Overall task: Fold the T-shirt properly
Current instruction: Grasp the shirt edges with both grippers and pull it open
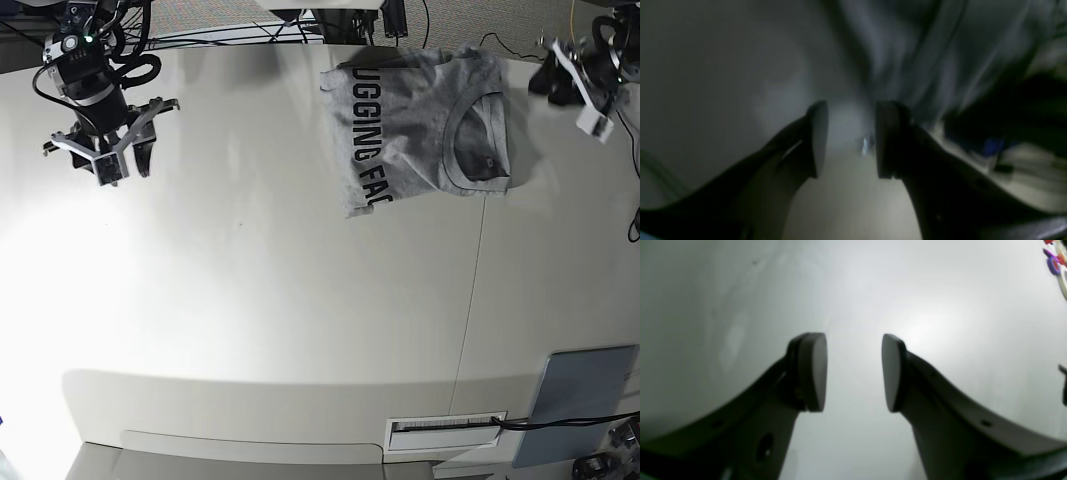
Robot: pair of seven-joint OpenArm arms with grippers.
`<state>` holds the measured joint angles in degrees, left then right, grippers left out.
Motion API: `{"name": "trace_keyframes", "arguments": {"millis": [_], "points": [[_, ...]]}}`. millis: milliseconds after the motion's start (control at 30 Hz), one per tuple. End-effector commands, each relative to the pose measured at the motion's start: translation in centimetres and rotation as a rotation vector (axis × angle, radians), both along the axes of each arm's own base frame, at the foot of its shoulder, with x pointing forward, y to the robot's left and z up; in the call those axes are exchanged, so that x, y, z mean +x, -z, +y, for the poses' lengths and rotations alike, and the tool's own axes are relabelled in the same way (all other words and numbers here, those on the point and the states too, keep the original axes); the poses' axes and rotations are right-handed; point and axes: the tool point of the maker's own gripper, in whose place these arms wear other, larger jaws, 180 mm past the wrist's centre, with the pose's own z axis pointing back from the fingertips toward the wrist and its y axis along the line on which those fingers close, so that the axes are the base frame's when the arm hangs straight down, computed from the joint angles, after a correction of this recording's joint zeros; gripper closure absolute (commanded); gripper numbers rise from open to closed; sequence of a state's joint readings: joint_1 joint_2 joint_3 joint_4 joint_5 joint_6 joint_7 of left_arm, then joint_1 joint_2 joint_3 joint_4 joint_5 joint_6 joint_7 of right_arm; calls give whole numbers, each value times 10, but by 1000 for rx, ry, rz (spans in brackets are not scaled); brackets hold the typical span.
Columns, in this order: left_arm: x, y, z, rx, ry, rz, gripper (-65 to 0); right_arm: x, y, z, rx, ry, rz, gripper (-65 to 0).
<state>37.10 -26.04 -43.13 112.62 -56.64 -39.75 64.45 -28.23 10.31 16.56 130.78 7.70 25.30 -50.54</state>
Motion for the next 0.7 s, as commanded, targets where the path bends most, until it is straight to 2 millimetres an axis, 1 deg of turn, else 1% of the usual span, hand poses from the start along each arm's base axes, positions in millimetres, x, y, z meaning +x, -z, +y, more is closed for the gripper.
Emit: {"name": "trace_keyframes", "arguments": {"millis": [0,33,100,133,233,333,400,500,567,667], "points": [[7,-10,-5,-19,10,-54,-163,7,-9,8,10,-32,-42,-263],[11,-12,-10,-41,12,-79,-112,8,-8,15,19,-51,-42,-251],[14,-10,-22,-77,30,-95,-14,12,-8,30,40,-89,-43,-206],[14,-7,-29,-89,45,-94,0,14,-8,38,51,-109,-46,-178],[13,10,-47,-85,95,-71,0,19,-9,62,81,-173,-57,-82],[8,29,-59,-53,127,-37,0,24,-12,86,113,-240,-77,-24],[4,38,-69,-46,163,-19,0,30,-13,101,122,-283,-101,-12],[-3,45,-81,-49,204,6,0,38,-3,125,169,-339,-95,0],[-5,47,-84,-45,217,15,0,44,7,143,205,-371,-77,0],[-6,49,-82,-33,218,19,0,56,21,176,262,-426,-53,0]]}}
